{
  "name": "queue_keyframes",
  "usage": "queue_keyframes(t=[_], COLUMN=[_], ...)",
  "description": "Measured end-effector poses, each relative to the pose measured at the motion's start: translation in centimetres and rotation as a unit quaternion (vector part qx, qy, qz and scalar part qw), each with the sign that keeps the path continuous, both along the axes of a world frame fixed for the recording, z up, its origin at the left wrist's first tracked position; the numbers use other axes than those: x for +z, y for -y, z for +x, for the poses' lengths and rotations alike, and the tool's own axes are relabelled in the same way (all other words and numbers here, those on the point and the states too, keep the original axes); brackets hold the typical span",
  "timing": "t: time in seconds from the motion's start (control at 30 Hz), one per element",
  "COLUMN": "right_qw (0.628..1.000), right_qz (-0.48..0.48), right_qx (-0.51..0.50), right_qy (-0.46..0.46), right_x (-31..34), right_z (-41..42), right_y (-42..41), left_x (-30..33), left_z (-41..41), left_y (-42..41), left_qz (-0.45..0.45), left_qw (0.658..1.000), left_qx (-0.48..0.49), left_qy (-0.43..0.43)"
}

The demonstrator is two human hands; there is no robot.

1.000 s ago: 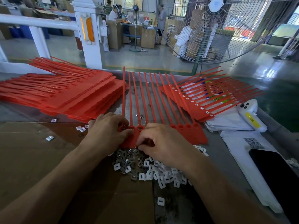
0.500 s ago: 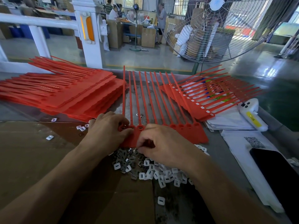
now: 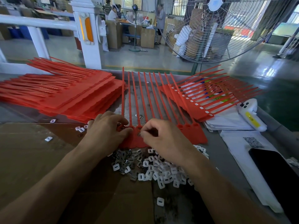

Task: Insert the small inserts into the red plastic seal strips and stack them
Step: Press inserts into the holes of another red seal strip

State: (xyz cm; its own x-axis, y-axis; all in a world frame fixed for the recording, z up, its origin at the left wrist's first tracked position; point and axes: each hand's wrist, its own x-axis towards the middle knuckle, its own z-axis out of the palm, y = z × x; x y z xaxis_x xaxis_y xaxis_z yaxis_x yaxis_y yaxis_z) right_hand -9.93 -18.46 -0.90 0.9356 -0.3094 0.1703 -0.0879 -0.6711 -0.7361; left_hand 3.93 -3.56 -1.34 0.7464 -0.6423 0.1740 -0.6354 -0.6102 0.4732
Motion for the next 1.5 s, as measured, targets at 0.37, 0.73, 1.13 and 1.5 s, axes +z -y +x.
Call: queue_keyframes(t=[0.37,0.73,1.13,1.5], right_qw=[0.996,0.994,0.995,0.992], right_qz=[0.076,0.090,0.083,-0.019], right_qx=[-0.050,-0.053,-0.045,-0.043], right_qy=[0.024,0.020,0.031,0.117], right_x=[0.1,0.1,0.1,0.8], right_z=[0.1,0.0,-0.1,0.0], right_y=[0.4,0.3,0.3,-0.1], left_x=[1.2,1.4,1.2,1.8], left_z=[-1.4,-1.2,-1.4,-2.0], left_y=[0.4,0.0,0.1,0.4], left_qz=[-0.187,-0.181,-0.181,-0.249], left_qw=[0.964,0.956,0.956,0.909], left_qx=[-0.153,-0.180,-0.168,-0.116], left_qy=[-0.108,-0.146,-0.158,-0.314])
